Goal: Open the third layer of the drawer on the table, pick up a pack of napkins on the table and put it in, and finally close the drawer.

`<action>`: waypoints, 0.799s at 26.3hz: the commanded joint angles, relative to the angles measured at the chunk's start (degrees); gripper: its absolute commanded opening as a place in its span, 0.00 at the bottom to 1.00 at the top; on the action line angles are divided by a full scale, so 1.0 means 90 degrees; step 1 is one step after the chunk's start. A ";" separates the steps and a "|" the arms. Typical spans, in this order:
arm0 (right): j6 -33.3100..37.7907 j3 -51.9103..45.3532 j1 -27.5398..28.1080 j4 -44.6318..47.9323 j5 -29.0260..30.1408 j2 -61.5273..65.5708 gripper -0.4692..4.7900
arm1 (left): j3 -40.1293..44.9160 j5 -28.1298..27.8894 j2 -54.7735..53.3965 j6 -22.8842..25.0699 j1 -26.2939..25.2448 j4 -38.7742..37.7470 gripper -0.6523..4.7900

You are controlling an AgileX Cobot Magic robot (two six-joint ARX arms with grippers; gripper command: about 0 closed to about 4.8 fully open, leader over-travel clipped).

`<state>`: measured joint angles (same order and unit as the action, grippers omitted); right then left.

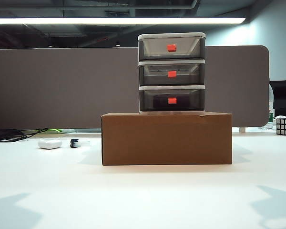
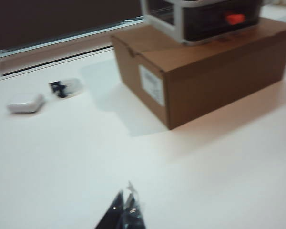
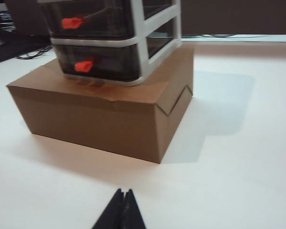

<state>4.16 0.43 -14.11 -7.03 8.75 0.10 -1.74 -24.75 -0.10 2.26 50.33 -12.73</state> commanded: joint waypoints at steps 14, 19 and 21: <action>-0.0260 -0.0044 0.1239 0.0131 -0.0012 -0.0015 0.08 | 0.0148 0.4398 -0.0005 0.0498 -0.5542 0.1095 0.11; -0.0308 -0.0044 0.1239 0.0243 -0.0036 -0.0015 0.08 | 0.0146 0.4471 -0.0002 0.0199 -0.6161 0.1173 0.11; -0.0308 -0.0044 0.1236 0.0321 -0.0236 -0.0015 0.08 | 0.0146 0.4498 -0.0002 0.0197 -0.6159 0.1081 0.11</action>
<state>1.65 0.43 -2.98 -5.76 8.03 0.10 -0.43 15.29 -0.10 4.23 -5.04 -2.81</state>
